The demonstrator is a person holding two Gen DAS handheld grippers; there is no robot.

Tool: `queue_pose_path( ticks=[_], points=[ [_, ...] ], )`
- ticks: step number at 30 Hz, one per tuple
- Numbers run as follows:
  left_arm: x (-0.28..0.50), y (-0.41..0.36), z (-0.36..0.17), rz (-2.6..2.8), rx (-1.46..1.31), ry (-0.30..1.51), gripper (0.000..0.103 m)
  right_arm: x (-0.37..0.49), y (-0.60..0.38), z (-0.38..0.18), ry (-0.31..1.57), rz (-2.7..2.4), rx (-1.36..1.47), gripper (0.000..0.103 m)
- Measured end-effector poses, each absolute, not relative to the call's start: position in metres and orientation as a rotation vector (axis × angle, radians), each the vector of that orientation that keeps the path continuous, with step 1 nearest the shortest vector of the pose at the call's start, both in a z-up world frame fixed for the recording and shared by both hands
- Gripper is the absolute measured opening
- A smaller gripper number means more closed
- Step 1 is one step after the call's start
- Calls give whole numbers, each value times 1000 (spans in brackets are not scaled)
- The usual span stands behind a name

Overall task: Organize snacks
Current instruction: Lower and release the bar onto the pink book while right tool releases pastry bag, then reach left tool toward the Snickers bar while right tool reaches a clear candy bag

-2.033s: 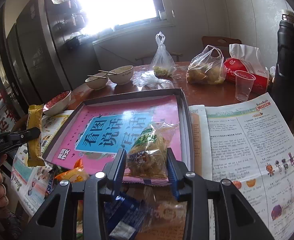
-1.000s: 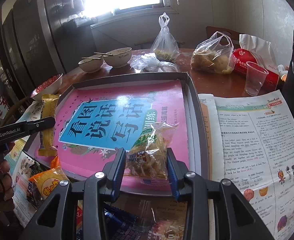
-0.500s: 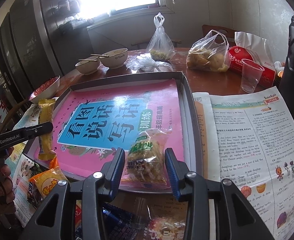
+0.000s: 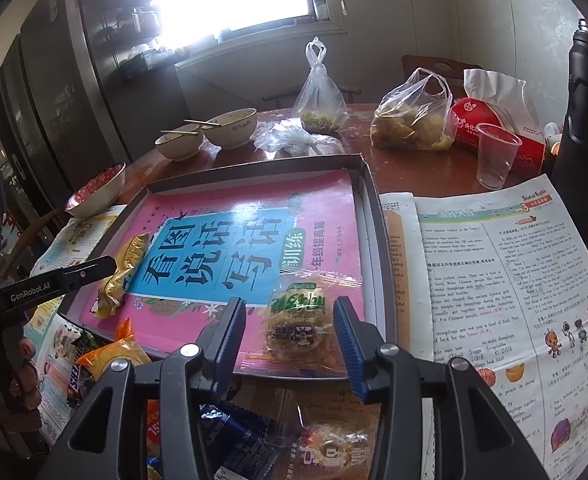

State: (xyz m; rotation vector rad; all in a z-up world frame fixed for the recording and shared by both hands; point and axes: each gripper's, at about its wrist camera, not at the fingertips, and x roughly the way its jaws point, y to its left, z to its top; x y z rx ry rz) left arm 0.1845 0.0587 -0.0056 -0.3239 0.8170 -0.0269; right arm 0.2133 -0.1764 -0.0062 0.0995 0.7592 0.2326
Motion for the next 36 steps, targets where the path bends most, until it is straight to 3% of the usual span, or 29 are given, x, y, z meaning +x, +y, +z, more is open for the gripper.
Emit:
queue_pose_path(
  ticks=[10,15,36],
  points=[
    [164,54,16,-51,-311,770,62,207,-179,2,738,247,122,57],
    [151,48,28,-67,-284,744,69,202,-180,6,726,257,131,63],
    [114,45,50,-87,-245,723,76,175,-179,27,671,282,144,77]
  ],
)
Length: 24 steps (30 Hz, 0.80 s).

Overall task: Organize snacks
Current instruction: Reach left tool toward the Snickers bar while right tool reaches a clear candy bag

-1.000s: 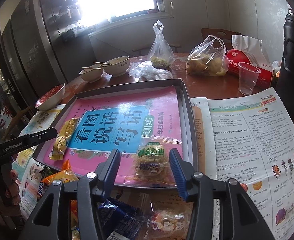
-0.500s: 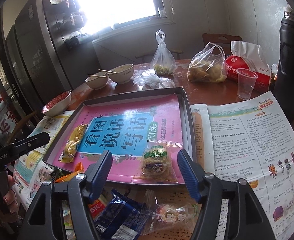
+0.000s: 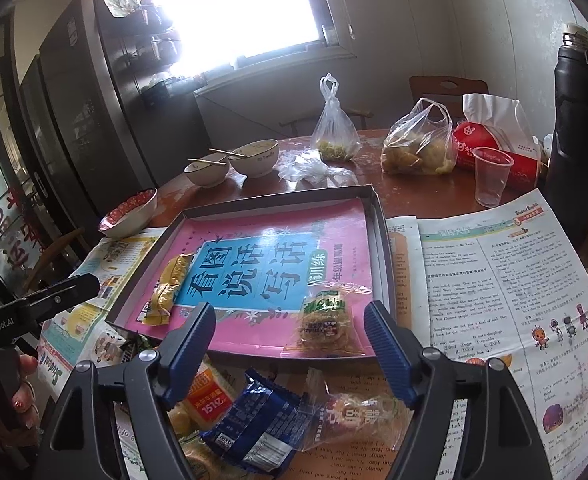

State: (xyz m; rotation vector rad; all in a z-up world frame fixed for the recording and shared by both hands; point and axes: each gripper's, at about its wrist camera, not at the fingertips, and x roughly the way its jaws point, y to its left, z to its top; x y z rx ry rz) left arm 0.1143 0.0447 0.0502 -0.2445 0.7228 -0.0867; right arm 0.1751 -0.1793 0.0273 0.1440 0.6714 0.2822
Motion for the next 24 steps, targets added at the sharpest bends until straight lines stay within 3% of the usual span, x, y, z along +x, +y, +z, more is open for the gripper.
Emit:
queue_pose_path(
  ticks=[24],
  points=[
    [88,51,46,-55,-213,764,76,147,-180,31,660,297,134,84]
  ],
)
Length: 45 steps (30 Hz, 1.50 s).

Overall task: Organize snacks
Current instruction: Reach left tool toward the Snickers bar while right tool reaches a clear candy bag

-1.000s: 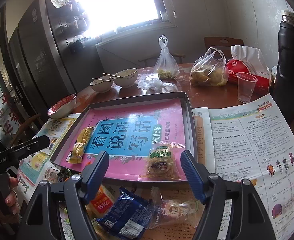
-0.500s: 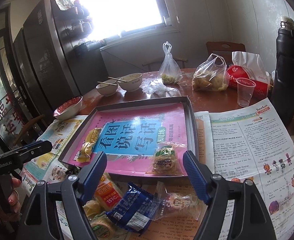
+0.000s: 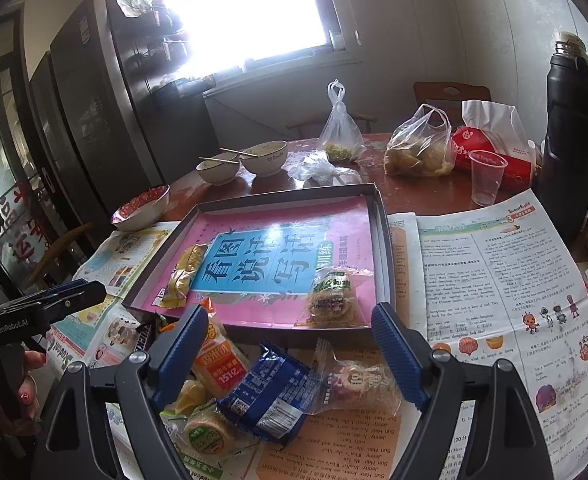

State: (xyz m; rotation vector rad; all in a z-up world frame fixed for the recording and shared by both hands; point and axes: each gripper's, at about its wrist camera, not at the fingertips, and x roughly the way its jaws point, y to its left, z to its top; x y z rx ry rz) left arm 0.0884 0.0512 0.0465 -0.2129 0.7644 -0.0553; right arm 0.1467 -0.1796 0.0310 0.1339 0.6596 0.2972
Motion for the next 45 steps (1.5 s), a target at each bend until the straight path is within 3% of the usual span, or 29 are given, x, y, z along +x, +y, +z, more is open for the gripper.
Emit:
queue_pose_path(
  ticks=[45],
  points=[
    [85,45,-4,-33,-152,932,77,132,-192,-6,762,262,146,85]
  ],
)
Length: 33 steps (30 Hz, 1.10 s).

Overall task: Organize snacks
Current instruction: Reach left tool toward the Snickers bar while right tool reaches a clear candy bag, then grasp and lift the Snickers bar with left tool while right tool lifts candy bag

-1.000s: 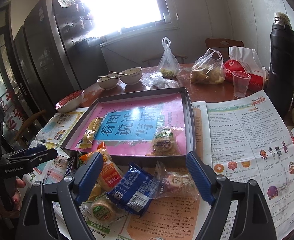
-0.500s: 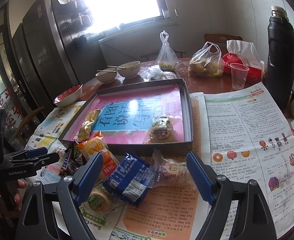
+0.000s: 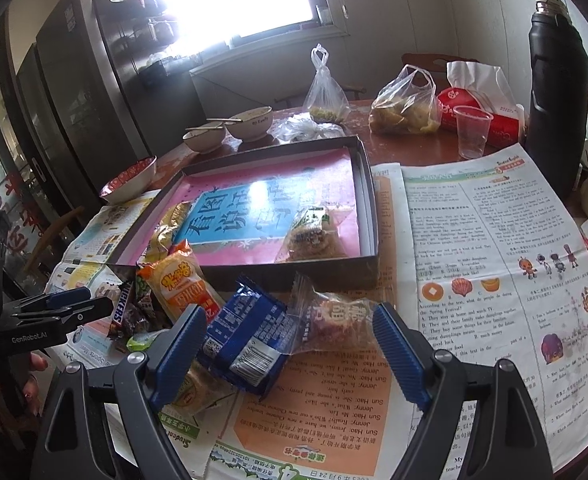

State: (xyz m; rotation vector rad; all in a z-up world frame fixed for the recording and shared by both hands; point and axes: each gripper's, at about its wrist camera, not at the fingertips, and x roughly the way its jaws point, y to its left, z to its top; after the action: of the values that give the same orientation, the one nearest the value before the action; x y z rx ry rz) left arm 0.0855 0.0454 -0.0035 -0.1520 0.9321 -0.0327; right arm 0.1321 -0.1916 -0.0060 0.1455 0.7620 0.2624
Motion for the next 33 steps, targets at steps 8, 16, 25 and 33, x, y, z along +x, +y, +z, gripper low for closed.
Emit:
queue_pose_path(
  ticks=[8,16,25,33],
  points=[
    [93,52,-12,-11,-170,947,76,141,-201,-18,796,216,161,85],
    [102,54,-18,6,-182,956,76,153,-205,-35,835,167,148,85],
    [109,60,-28,33,-185,973,76,156,-212,-39,811,130,126,85],
    [110,66,-30,31,-200,980,76,157,-211,-44,828,103,62,78]
  ],
)
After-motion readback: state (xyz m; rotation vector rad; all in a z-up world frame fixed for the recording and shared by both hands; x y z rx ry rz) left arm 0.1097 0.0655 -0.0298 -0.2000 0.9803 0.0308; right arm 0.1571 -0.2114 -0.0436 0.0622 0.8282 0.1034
